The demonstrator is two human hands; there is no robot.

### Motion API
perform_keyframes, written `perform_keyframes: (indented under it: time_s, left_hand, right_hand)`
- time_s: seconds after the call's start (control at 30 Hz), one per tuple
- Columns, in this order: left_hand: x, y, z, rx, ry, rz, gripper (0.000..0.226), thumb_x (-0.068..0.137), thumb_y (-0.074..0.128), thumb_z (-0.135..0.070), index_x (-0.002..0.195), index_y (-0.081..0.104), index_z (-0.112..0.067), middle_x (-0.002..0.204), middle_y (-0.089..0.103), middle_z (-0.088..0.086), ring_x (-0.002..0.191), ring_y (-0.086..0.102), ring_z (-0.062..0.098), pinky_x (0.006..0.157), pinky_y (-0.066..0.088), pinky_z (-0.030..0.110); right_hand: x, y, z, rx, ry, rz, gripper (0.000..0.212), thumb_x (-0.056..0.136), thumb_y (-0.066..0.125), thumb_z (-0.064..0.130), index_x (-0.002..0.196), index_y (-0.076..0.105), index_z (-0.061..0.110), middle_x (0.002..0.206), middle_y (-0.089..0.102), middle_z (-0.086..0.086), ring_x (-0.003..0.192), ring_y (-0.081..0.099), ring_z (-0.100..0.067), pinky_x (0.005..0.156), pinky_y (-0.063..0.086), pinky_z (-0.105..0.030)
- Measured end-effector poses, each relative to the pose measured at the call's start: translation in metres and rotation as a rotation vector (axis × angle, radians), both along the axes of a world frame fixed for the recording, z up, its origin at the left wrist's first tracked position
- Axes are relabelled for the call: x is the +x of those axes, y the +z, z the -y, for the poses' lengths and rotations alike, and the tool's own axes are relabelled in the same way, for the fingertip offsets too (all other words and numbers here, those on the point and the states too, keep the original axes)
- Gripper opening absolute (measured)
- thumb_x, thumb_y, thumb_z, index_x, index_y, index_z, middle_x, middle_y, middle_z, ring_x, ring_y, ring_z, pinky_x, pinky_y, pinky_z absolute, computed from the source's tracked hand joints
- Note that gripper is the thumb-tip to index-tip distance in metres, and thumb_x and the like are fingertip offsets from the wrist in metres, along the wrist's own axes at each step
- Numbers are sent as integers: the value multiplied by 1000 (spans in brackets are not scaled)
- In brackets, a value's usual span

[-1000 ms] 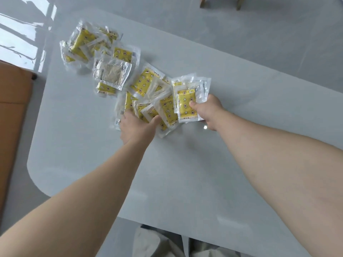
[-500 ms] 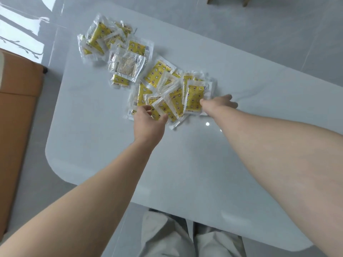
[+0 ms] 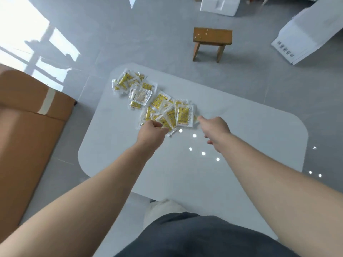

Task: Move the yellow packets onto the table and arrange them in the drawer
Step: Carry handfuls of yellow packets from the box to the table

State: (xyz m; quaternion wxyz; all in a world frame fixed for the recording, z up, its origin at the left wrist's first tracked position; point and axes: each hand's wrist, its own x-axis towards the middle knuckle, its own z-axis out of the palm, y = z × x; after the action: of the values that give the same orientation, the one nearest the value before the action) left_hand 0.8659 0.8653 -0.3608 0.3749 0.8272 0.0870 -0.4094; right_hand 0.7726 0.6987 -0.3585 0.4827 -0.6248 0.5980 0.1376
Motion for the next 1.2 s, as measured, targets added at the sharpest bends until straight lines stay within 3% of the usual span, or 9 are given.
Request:
perform_keyframes:
  time_s: [0.13, 0.4, 0.47, 0.53, 0.73, 0.87, 0.97, 1.1, 1.2]
  left_hand:
    - [-37, 51, -17, -74, 82, 37, 19, 86, 71, -24, 101, 61, -17, 85, 65, 0, 76, 64, 20, 71, 53, 34]
    - [-152, 112, -73, -156, 408, 96, 11, 93, 67, -19, 101, 64, -13, 86, 59, 1, 69, 60, 15, 62, 47, 26]
    - [-182, 121, -93, -148, 494, 122, 19, 93, 67, -22, 109, 64, -12, 91, 61, 1, 72, 61, 14, 63, 48, 26]
    - [-211, 130, -114, -134, 568, 151, 22, 94, 66, -25, 112, 63, -13, 95, 62, 1, 74, 62, 14, 65, 50, 25]
    - [-292, 148, -180, -118, 822, 215, 19, 96, 66, -25, 109, 62, -12, 93, 60, 2, 73, 59, 15, 65, 48, 28]
    - [-350, 153, -217, -110, 983, 241, 16, 97, 64, -23, 108, 61, -11, 89, 58, 2, 71, 57, 15, 63, 46, 27]
    - [-400, 152, -241, -107, 1108, 249, 7, 98, 63, -20, 98, 60, -14, 86, 56, 2, 67, 55, 15, 61, 44, 27]
    - [-480, 147, -276, -95, 1276, 256, 10, 97, 63, -21, 102, 60, -13, 89, 58, 3, 66, 56, 16, 60, 44, 26]
    - [-550, 144, -296, -83, 1406, 277, 11, 97, 63, -21, 102, 60, -12, 90, 58, 3, 66, 57, 16, 61, 44, 27]
  right_hand:
    - [-31, 50, -23, 86, -14, 124, 29, 101, 51, 42, 104, 57, 14, 93, 59, -1, 101, 68, -30, 79, 55, -40]
    - [-97, 92, -71, 183, 219, 265, 26, 103, 49, 38, 90, 51, 17, 80, 49, 1, 87, 57, -23, 73, 45, -36]
    - [-111, 97, -89, 227, 295, 281, 24, 103, 49, 41, 100, 53, 17, 83, 50, 1, 89, 59, -24, 75, 45, -36]
    - [-124, 103, -109, 263, 368, 283, 24, 103, 49, 39, 111, 51, 16, 86, 51, 2, 95, 64, -26, 77, 47, -38]
    - [-161, 119, -173, 309, 622, 282, 34, 101, 49, 39, 115, 55, 9, 90, 51, -1, 92, 64, -26, 75, 48, -37]
    - [-189, 123, -215, 321, 794, 258, 40, 102, 48, 42, 121, 55, 7, 111, 58, -8, 90, 65, -25, 76, 52, -37]
    - [-217, 126, -246, 340, 911, 252, 35, 104, 48, 40, 111, 57, 7, 103, 58, -6, 79, 61, -22, 68, 48, -33]
    - [-269, 123, -294, 333, 1084, 227, 46, 103, 48, 44, 126, 56, 4, 108, 56, -9, 72, 60, -20, 62, 46, -30]
    - [-319, 120, -332, 341, 1200, 205, 46, 103, 48, 45, 125, 57, 4, 107, 57, -10, 72, 61, -20, 61, 46, -30]
